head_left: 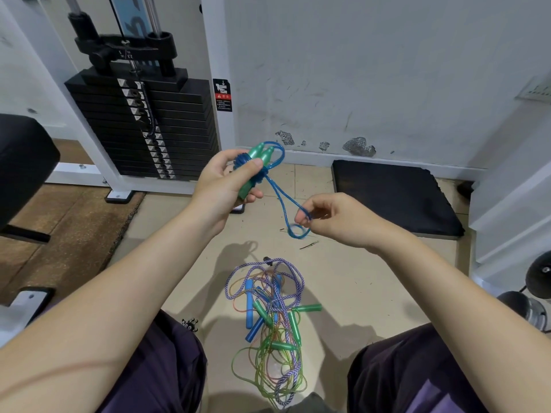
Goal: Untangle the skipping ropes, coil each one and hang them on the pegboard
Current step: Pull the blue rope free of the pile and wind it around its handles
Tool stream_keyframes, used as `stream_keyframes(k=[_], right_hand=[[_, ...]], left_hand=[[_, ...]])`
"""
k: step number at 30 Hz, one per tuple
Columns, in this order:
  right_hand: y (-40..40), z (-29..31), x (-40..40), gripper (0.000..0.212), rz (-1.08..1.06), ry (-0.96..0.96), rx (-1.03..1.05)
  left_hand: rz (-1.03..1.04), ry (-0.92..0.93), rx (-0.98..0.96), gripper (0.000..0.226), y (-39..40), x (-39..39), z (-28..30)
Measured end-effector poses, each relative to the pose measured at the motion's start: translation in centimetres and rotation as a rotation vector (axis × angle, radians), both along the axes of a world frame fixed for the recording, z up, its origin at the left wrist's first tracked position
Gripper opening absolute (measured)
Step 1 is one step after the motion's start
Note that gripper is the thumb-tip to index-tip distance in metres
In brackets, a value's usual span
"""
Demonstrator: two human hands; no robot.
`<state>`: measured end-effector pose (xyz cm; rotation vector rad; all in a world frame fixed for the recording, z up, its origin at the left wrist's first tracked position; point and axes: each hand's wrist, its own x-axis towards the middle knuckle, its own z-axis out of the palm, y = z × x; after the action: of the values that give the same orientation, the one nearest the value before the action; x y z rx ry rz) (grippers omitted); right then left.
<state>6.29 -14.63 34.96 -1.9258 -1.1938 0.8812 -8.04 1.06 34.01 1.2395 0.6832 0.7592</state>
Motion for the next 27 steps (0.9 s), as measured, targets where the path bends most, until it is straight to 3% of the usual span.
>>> stream_keyframes(k=[4, 8, 12, 17, 23, 27], right_hand=[[0.0, 0.1, 0.4, 0.040, -0.050, 0.060, 0.023], [0.1, 0.3, 0.1, 0.035, -0.073, 0.160, 0.122], [-0.1, 0.5, -0.4, 0.037, 0.001, 0.213, 0.200], [0.1, 0.3, -0.7, 0.017, -0.003, 0.190, 0.095], [0.0, 0.7, -0.7, 0.017, -0.029, 0.087, -0.044], [-0.2, 1.2, -0.8, 0.019, -0.004, -0.104, 0.067]], left_hand=[[-0.180, 0.016, -0.038, 0.023, -0.2, -0.1, 0.2], [-0.339, 0.022, -0.047, 0.039, -1.1, -0.1, 0.4], [-0.442, 0.000, -0.068, 0.038, -2.0, 0.0, 0.5], [-0.316, 0.008, -0.058, 0.030, -1.8, 0.3, 0.2], [-0.018, 0.046, 0.069, 0.024, -0.3, 0.1, -0.3], [-0.039, 0.191, 0.165, 0.028, 0.5, -0.2, -0.6]])
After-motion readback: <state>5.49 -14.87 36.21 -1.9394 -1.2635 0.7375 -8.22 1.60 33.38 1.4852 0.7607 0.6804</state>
